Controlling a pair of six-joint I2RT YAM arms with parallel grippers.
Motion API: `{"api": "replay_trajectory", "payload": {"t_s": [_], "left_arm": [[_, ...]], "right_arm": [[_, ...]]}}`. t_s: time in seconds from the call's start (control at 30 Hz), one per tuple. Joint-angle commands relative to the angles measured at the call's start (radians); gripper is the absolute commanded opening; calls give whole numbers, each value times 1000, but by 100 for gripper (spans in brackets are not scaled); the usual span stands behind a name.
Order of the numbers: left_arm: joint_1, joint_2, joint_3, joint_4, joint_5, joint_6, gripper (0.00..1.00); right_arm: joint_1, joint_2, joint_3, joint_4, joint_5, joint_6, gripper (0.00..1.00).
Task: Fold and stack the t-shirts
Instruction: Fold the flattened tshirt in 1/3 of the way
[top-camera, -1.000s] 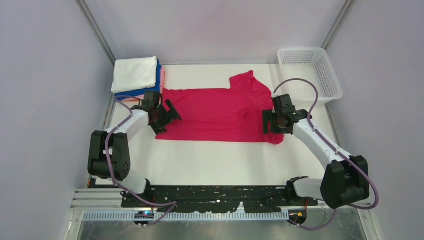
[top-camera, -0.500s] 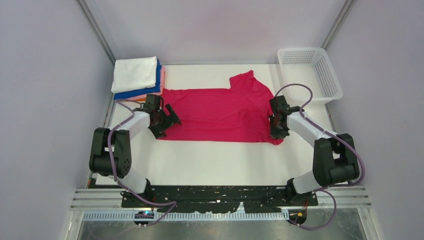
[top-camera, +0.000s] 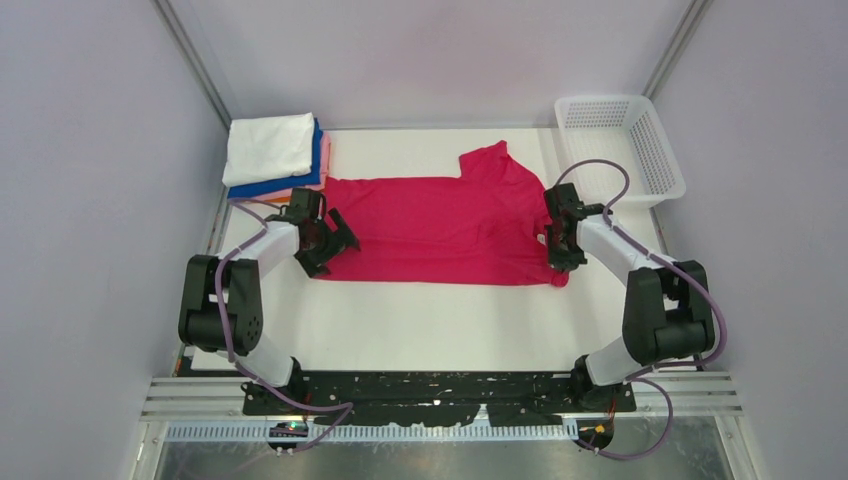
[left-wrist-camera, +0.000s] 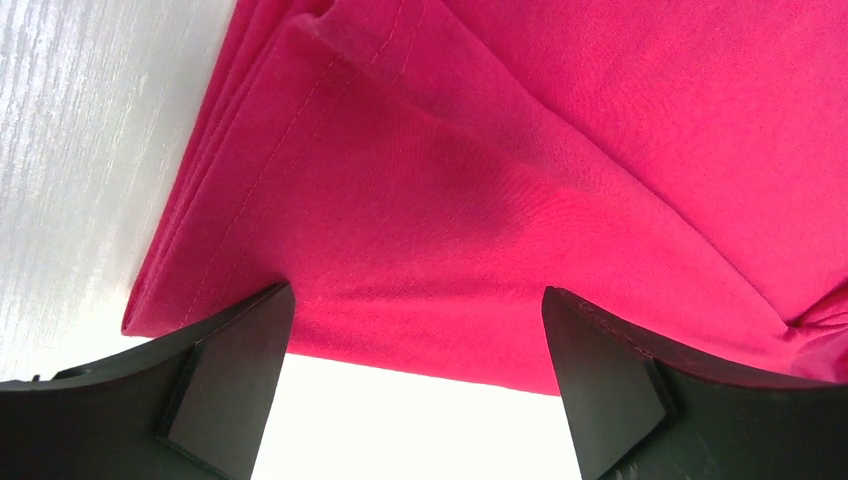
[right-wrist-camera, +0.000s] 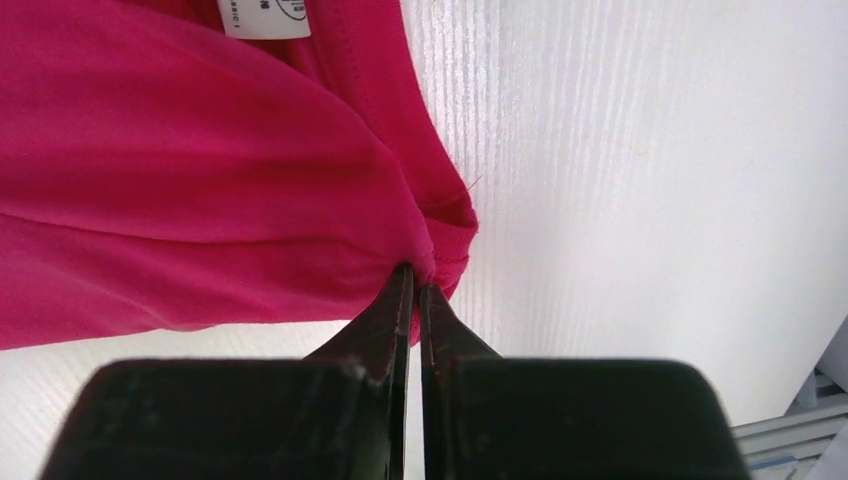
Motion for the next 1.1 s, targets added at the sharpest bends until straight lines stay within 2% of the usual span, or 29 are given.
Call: {"api": "replay_trajectory", "payload": {"t_s": [0.0,0.13,0.27,0.37,0.47,0.57,0.63,0.67,0.77,0.83,0.9,0.97,1.07], "left_arm": [[11,13,30,-42,-44,5,100],[13,17,37,-54,-46,11,100],[13,20,43,-58,-52,12,100],[13,21,46,-59,-40,14,100],[13,10,48,-52,-18,16,100],[13,-13,55,-55,-8,17,100],[10,-30,64,-55,-3,18,100],[9,-38,70,-57,-2,20,100],[-2,-49,93,-61,8,20,100],[-10,-42,110,-61,23,20,100],[-20,-27,129,-59,43,20,100],[-26,-12,134,-55,57,18,99],[-28,4,132,-49,67,19,100]], "right_arm": [[-7,44,59,-24,92,-33,5],[-7,88,85,-43,110,-58,5],[-7,129,104,-48,146,-70,17],[-7,136,116,-42,133,-76,42],[-7,96,132,-37,109,-78,53],[-7,-9,157,-23,110,-55,65],[-7,-82,159,10,99,-33,92],[-7,-129,150,25,82,-18,99],[-8,-199,116,131,4,20,96],[-7,-222,82,213,-142,50,96],[-6,-219,47,303,-374,96,95],[-6,-192,19,379,-461,145,95],[8,-106,19,414,-506,181,96]]}}
